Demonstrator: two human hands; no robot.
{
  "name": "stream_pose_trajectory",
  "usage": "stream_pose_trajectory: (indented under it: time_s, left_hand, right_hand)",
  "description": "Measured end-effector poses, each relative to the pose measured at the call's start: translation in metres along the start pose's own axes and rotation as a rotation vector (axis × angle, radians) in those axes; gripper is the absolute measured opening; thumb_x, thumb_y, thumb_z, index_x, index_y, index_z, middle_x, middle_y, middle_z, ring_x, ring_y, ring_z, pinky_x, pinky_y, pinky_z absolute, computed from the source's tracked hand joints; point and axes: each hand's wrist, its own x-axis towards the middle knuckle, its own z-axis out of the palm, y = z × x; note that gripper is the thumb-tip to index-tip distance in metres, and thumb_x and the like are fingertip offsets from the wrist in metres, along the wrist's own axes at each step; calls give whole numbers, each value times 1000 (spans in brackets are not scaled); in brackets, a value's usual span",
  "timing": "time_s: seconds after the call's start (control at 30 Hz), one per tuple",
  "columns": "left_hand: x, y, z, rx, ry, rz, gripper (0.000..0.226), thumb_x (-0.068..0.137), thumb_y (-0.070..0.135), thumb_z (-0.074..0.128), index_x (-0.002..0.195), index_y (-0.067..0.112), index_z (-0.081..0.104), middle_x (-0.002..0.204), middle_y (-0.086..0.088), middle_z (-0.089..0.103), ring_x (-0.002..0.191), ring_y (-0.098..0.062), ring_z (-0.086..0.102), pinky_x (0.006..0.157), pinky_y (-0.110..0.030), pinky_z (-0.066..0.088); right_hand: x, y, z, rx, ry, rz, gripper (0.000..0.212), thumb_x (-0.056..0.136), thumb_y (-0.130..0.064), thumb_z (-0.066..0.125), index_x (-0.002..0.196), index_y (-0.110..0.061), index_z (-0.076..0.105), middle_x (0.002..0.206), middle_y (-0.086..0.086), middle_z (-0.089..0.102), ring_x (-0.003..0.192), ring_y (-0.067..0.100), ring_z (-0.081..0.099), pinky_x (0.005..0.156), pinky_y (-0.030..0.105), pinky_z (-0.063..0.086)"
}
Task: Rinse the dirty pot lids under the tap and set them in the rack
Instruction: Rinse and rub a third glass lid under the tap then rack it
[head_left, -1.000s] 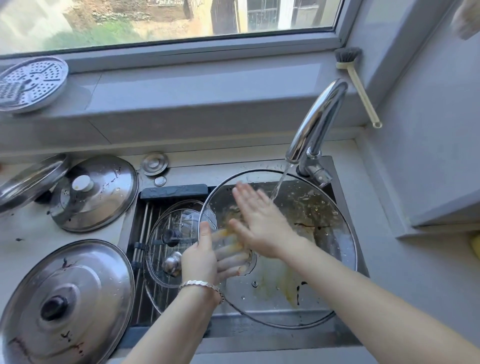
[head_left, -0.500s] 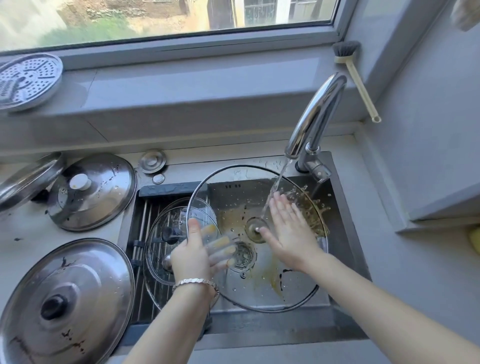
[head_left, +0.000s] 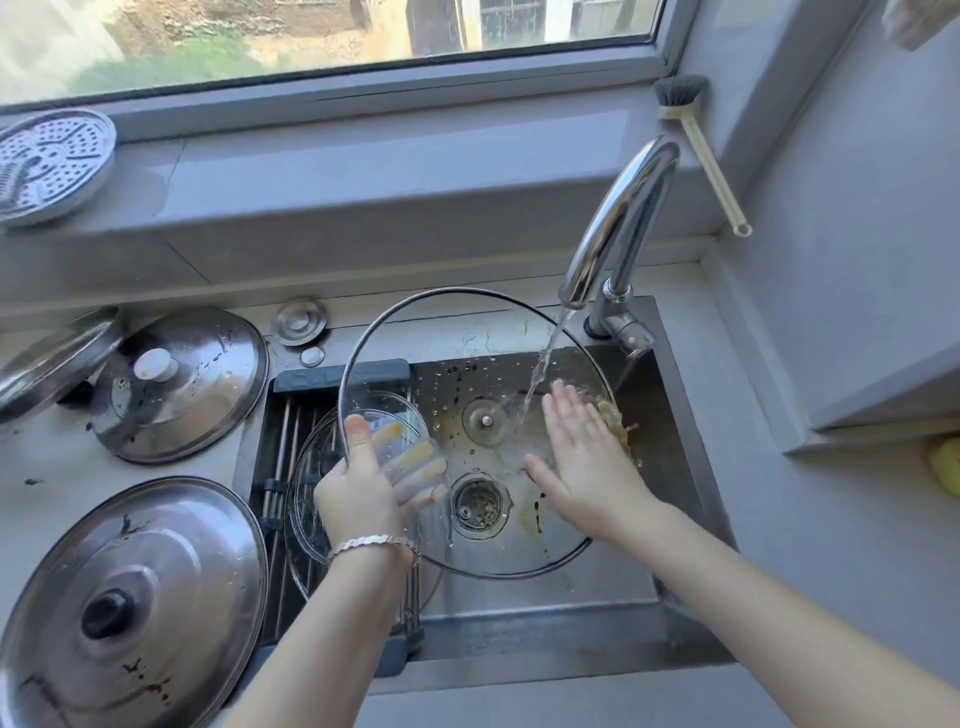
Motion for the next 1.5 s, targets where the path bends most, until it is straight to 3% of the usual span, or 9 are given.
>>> stream_pose_trajectory:
  time_s: [0.17, 0.33, 0.5, 0.63, 0.77, 0.9, 1.03, 1.33, 1.5]
  left_hand:
    - [1, 0, 4, -36, 16, 37, 50, 86, 56, 42, 92, 12, 64, 73, -11, 74, 57, -27, 70, 37, -23, 50]
    - [5, 4, 5, -63, 4, 60, 46, 87, 55, 42, 89, 14, 63, 74, -12, 74, 60, -29, 70, 40, -26, 53]
    - [3, 3, 11, -97, 14, 86, 45, 89, 52, 43, 88, 12, 64, 74, -13, 73, 57, -27, 70, 39, -25, 52]
    - [5, 1, 11, -129, 42, 110, 45, 88, 53, 43, 88, 13, 63, 73, -12, 73, 62, -29, 71, 44, -32, 56]
    - [8, 1, 10, -155, 67, 129, 45, 89, 54, 43, 89, 13, 63, 70, -11, 73, 67, -30, 71, 52, -40, 56]
    - [9, 2, 12, -172, 74, 139, 44, 89, 53, 44, 89, 13, 63, 69, -9, 73, 67, -30, 71, 46, -33, 56]
    - [7, 2, 14, -180, 74, 128, 44, 89, 53, 44, 90, 13, 63, 70, -10, 73, 66, -29, 71, 44, -30, 56]
    - [-6, -14, 14, -79, -11, 40, 46, 88, 53, 42, 88, 13, 65, 72, -13, 73, 61, -31, 70, 37, -25, 52]
    - [-15, -24, 25, -39, -51, -58, 51, 88, 54, 42, 86, 9, 66, 67, -14, 72, 53, -29, 68, 38, -32, 53]
  right_hand:
    - [-19, -34, 16, 40, -75, -387, 63, 89, -59, 2, 134, -28, -29, 142, -7, -40, 133, 4, -35, 108, 21, -24]
    - [-6, 5, -10, -30, 9, -47, 64, 97, -48, 13, 142, -17, -21, 148, 0, -31, 137, 11, -28, 115, 29, -14]
    - [-31, -21, 9, -33, -79, -424, 56, 95, -47, 6, 136, -23, -24, 144, -6, -34, 136, 10, -30, 108, 20, -25]
    - [-37, -1, -3, -113, -39, -294, 58, 96, -47, 7, 135, -21, -26, 142, -1, -36, 138, 15, -28, 108, 22, -26]
    - [-50, -8, 3, -97, -37, -477, 63, 96, -49, 10, 145, -11, 4, 153, 5, -1, 142, 25, -2, 114, 29, -3]
    - [-36, 8, -7, -90, -20, -225, 63, 92, -51, 5, 138, -17, -20, 144, -2, -31, 141, 14, -22, 110, 21, -22]
    - [-36, -6, 6, -61, -36, -366, 67, 86, -59, -5, 138, -19, -20, 146, -2, -29, 139, 16, -25, 110, 22, -22]
    - [41, 6, -17, -36, 175, 147, 75, 93, -56, 10, 144, -8, -16, 153, 10, -23, 140, 17, -23, 112, 31, -17]
    - [66, -45, -29, 18, 153, -116, 71, 95, -53, 13, 144, -11, -17, 151, 6, -26, 140, 14, -23, 113, 31, -16]
